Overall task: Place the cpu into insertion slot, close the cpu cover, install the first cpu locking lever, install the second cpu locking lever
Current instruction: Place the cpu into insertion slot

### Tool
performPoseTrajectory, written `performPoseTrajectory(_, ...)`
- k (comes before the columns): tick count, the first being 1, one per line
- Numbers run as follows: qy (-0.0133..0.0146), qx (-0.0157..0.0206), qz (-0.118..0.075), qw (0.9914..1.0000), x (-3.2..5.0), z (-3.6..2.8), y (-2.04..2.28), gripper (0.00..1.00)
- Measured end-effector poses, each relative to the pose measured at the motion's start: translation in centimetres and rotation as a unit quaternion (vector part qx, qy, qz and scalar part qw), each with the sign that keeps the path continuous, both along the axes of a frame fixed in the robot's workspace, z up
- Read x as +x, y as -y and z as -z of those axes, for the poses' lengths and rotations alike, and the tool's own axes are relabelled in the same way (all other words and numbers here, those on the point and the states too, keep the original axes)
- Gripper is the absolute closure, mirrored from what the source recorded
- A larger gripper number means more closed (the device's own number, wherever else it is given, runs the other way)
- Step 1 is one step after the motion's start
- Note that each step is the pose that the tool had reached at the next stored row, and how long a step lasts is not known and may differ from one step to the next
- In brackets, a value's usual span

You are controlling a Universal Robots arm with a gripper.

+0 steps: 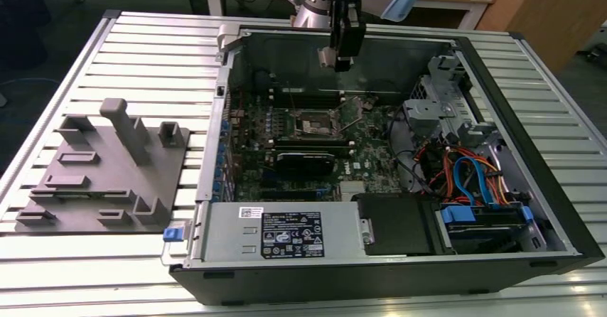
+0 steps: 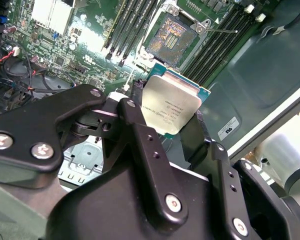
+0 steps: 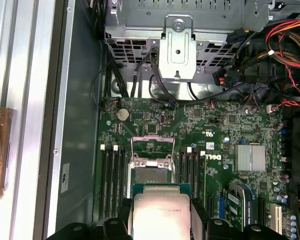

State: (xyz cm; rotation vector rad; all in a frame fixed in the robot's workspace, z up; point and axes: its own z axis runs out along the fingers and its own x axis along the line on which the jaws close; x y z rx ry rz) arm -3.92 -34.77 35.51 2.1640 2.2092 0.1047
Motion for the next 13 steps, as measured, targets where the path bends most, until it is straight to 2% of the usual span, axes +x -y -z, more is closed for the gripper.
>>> performPoseTrajectory(5,0.0001,0.0001,0.0,1.0,-0.02,0.19,0.0,0.46)
performPoseTrajectory(13,0.0,0.0,-0.001,1.0,-0.08,1.59,0.0,0.46)
